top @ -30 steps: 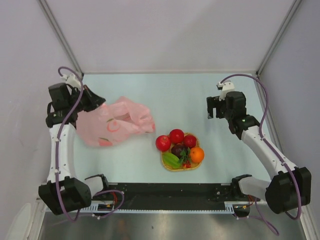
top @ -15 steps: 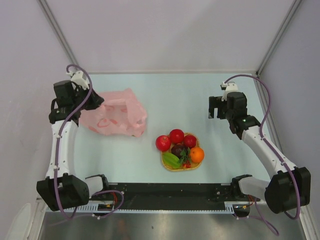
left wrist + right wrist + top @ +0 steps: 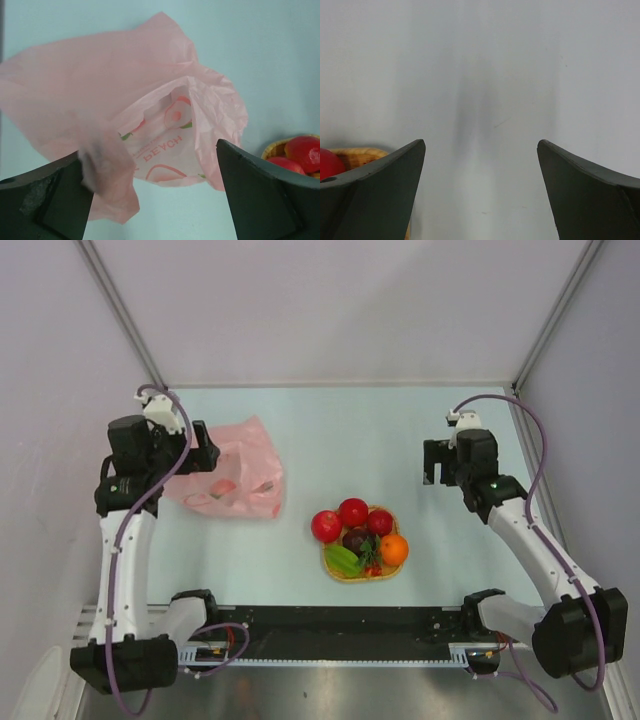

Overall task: Take the fake fruits out of the plastic bag
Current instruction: Place the plastic bag at the center of the board, then reset both arms

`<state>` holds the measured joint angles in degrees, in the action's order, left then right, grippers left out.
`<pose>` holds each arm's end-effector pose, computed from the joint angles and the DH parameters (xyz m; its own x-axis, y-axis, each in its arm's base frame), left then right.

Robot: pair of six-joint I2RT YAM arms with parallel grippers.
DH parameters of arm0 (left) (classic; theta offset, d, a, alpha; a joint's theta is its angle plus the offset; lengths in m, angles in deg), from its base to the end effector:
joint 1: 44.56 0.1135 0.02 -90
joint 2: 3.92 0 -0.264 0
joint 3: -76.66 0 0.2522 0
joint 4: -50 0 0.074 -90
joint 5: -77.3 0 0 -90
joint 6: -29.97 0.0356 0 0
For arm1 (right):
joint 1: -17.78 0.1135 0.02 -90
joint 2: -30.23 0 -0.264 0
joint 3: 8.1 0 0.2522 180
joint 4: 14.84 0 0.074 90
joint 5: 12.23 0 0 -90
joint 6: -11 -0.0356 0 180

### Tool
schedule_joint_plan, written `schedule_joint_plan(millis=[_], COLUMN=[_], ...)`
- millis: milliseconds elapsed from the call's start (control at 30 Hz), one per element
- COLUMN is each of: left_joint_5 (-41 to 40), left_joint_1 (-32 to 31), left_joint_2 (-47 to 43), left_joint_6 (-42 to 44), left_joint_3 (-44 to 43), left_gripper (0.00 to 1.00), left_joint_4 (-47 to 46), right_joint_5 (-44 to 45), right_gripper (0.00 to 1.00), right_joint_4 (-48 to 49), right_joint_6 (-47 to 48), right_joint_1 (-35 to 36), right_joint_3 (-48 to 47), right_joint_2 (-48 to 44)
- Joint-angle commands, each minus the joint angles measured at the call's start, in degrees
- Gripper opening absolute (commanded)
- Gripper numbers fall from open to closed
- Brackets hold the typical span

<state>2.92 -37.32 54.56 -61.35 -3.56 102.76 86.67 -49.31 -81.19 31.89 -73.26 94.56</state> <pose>0.2086 0.0168 0.3762 -0.5136 -0.0876 -0.8536 0.0957 0.9827 -0.1585 0.2425 0.0553 0.2946 -0.5413 -0.0971 -0.8352 -0.0953 0.9940 -0.0538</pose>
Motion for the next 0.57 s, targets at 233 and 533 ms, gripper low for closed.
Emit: schedule_joint_plan(millis=[233, 533], left_joint_5=[1.3, 2.7], left_joint_1=[-0.3, -0.2], left_joint_2=[-15.8, -18.8], left_joint_6=[4.8, 2.9], left_joint_3=[2.7, 7.9], left_gripper=[1.00, 1.00], left_joint_4=[1.9, -0.2], right_joint_5=[4.7, 1.4], right_gripper=[1.00, 1.00], right_joint_4=[-8.6, -8.0], right_joint_6=[1.0, -2.0], right_joint_1=[-0.1, -0.1], right_joint_3=[-1.9, -2.7], right_joint_2=[-7.5, -7.0])
